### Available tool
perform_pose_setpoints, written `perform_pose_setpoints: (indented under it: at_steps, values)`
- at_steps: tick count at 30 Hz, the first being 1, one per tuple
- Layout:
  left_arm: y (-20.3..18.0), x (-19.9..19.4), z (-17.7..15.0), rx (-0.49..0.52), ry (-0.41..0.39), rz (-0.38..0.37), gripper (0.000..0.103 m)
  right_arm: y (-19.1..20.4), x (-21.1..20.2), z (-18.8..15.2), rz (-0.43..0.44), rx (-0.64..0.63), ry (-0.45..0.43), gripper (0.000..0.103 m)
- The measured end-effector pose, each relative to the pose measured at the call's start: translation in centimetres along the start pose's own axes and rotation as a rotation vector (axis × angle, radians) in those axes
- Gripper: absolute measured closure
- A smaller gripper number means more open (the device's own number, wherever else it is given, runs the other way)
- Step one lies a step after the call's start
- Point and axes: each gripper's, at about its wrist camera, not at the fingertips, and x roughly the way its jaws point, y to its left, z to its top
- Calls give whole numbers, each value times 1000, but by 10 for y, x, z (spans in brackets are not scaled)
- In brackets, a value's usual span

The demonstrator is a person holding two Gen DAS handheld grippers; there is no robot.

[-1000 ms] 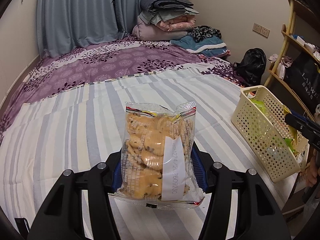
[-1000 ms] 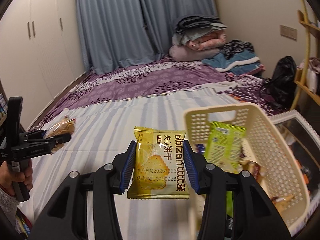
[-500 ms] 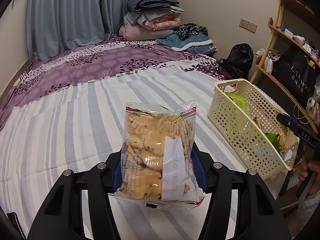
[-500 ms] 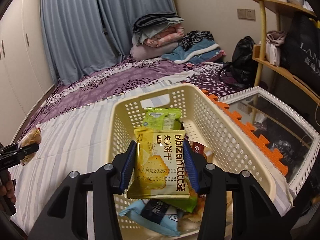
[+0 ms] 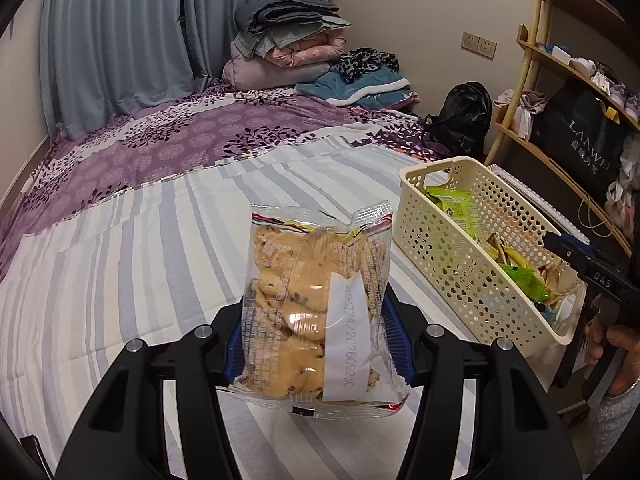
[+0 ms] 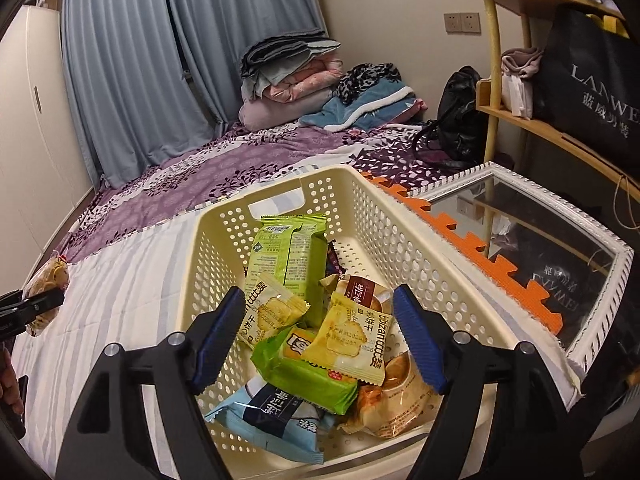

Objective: Organize snacks
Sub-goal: 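Lower the clear cookie bag into the basket and open the left gripper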

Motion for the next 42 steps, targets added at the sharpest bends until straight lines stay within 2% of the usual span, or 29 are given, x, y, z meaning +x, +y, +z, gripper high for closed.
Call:
perform_pose_setpoints:
  at_steps: [4, 10, 16, 24, 32, 34, 36, 38, 42]
  values:
    - [-13, 2, 3, 23, 1, -8, 45, -7, -6, -1, 3, 23, -20, 22]
    - [-37, 6, 10, 65, 0, -35, 45, -21, -13, -1, -16, 49, -48, 21]
    - [-80, 12, 18, 139, 1, -116, 45, -39, -25, -3, -62, 92, -89, 21]
    - [-149, 27, 24, 253, 17, -233, 45, -53, -32, -8, -74, 113, -97, 21]
    - [-189, 48, 32, 290, 20, -314, 45, -64, -36, -10, -85, 130, -104, 20]
    - [-196, 56, 37, 295, 21, -327, 41, -66, -37, -10, -91, 134, -104, 20]
    - [-202, 60, 39, 309, 13, -341, 10, -69, -38, -11, -97, 140, -104, 20]
    - [-206, 58, 39, 328, -21, -336, 7, -71, -40, -12, -105, 144, -106, 16]
    - [-200, 61, 40, 317, 1, -329, 7, -73, -44, -12, -113, 148, -111, 14]
